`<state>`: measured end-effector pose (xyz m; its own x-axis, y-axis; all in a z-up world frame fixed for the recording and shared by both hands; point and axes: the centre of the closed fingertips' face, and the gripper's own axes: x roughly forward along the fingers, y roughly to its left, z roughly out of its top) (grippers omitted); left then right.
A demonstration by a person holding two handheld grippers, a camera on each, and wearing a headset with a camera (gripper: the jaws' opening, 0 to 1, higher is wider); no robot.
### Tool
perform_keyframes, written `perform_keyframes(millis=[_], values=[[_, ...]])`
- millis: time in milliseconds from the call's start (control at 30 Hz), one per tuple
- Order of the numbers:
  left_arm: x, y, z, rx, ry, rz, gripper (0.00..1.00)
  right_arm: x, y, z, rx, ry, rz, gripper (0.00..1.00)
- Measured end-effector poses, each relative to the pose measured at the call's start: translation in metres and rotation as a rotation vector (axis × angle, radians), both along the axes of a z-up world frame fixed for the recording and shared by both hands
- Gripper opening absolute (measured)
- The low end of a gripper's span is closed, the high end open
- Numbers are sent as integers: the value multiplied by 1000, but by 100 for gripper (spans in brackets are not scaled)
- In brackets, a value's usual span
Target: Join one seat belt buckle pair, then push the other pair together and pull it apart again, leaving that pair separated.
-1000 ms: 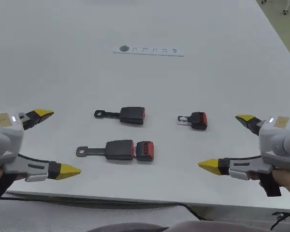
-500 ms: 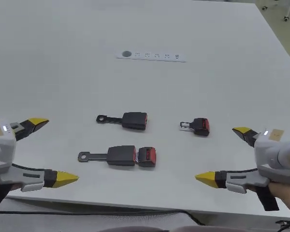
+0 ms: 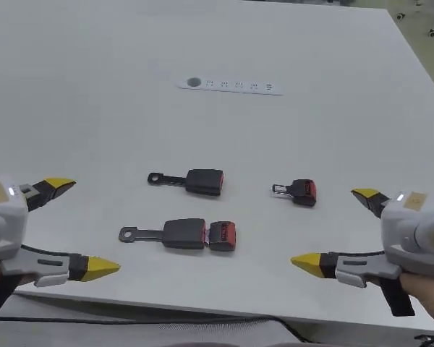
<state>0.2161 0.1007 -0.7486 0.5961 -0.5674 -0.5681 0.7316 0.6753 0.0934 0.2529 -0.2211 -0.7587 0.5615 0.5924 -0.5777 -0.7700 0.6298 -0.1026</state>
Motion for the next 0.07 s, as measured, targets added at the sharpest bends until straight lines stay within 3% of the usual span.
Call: perform_keyframes(millis=[67], values=[[0, 0, 0, -4, 0, 4, 100, -2, 1, -1, -19, -3, 9, 100]])
